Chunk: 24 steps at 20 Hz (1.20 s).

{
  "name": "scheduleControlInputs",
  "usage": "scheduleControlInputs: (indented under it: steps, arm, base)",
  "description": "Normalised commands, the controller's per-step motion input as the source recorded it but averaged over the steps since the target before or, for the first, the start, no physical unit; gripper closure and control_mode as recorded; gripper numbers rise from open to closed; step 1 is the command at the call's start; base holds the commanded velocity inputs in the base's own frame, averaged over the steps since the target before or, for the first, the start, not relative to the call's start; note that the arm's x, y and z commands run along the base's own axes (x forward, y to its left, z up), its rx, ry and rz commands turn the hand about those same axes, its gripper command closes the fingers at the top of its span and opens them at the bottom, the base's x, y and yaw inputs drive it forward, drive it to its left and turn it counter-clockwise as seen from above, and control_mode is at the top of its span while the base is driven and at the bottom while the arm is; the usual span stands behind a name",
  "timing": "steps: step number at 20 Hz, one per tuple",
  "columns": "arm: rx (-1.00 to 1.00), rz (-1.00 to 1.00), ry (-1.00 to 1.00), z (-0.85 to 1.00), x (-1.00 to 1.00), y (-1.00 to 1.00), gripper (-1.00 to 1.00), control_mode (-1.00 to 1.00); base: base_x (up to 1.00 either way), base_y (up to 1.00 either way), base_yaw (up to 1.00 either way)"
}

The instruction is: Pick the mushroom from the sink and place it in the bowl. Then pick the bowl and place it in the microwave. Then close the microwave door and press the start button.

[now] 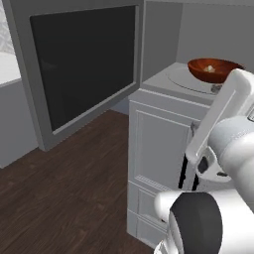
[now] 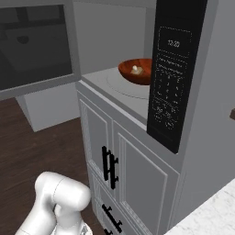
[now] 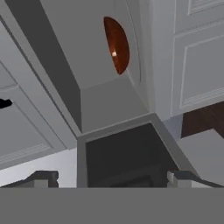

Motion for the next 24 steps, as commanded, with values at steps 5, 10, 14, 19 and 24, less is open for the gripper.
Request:
scheduleControlInputs:
  steps: [5,10,14,19,24]
  arm:
    - [0.01,0.00,-0.02,-0.47,-0.17,1.00,-1.00,-1.00]
    - [0.00,-0.08,-0.12,-0.49,0.01,0.98,-1.00,-1.00]
    - [-0.04,-0.15,-0.07,-0.34,0.29,0.84,-1.00,-1.00]
    - [-0.05,-0.12,-0.07,-0.51,0.31,0.78,-1.00,-1.00]
    - [-0.01,-0.05,-0.07,-0.53,0.35,0.73,-1.00,-1.00]
  base:
    - [0.00,0.00,0.00]
    - [0.00,0.00,0.00]
    - [0.00,0.00,0.00]
    - [0.00,0.00,0.00]
    - [0.00,0.00,0.00]
